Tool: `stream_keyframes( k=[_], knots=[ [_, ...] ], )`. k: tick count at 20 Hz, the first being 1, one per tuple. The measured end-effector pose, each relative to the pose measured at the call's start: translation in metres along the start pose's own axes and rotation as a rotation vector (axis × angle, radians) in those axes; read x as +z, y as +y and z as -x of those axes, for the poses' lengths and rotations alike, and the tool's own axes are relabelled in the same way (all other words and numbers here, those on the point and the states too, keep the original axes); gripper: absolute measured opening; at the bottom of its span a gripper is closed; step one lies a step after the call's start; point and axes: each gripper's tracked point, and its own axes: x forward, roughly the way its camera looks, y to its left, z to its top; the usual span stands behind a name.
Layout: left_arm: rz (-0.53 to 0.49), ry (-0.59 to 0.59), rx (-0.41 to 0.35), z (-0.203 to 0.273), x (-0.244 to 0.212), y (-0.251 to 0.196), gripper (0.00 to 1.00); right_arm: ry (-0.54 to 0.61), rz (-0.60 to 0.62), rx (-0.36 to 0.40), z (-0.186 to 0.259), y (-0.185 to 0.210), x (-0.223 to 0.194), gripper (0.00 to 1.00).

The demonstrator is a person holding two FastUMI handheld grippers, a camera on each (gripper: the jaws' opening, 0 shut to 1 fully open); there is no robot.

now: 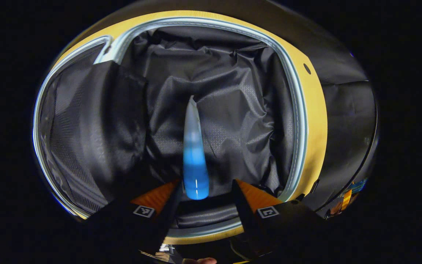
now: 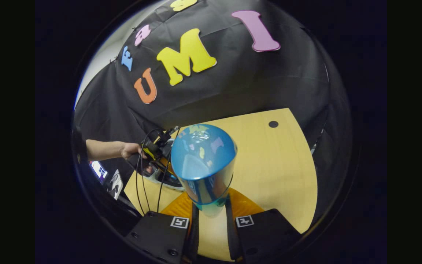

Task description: First open the suitcase, pack the skin care products into it, and then close the suitcase.

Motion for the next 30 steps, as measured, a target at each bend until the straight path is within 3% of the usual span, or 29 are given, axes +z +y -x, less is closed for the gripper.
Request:
stream_keyframes(
  k=[3,4,5,7,10,12,16,20,24,30],
  knots=[
    [-0.023,-0.117,0.009,0.033,-0.002,0.005,0.89,0.045,0.026,0.051,-0.033,0.035,0.012,0.3],
    [-0.043,-0.181,0.004,0.047,-0.004,0.001,0.82,0.066,0.031,0.067,-0.048,0.047,0.015,0.3],
    [-0.062,-0.255,-0.008,0.065,-0.006,-0.005,0.93,0.09,0.032,0.089,-0.063,0.062,0.019,0.3],
    [-0.099,-0.421,-0.015,0.099,-0.013,-0.012,0.93,0.139,0.029,0.135,-0.097,0.093,0.024,0.3],
    [-0.106,-0.696,0.047,0.145,-0.038,-0.001,0.94,0.26,0.046,0.133,-0.156,0.125,0.011,0.3],
    [-0.053,-0.814,0.009,0.158,-0.067,0.0,0.94,0.37,0.022,0.097,-0.186,0.135,-0.008,0.3],
    [0.067,-0.895,-0.032,0.17,-0.132,0.022,0.95,0.584,-0.025,-0.014,-0.247,0.141,-0.046,0.3],
    [0.153,-0.941,-0.086,0.189,-0.182,0.045,0.95,0.743,-0.206,-0.146,-0.297,0.141,-0.086,0.3],
    [0.217,-0.957,-0.037,0.202,-0.206,0.085,0.95,0.782,-0.268,-0.259,-0.316,0.126,-0.099,0.27],
    [0.257,-0.992,-0.014,0.217,-0.198,0.114,0.95,0.768,-0.264,-0.319,-0.322,0.125,-0.098,0.27]
  ],
)
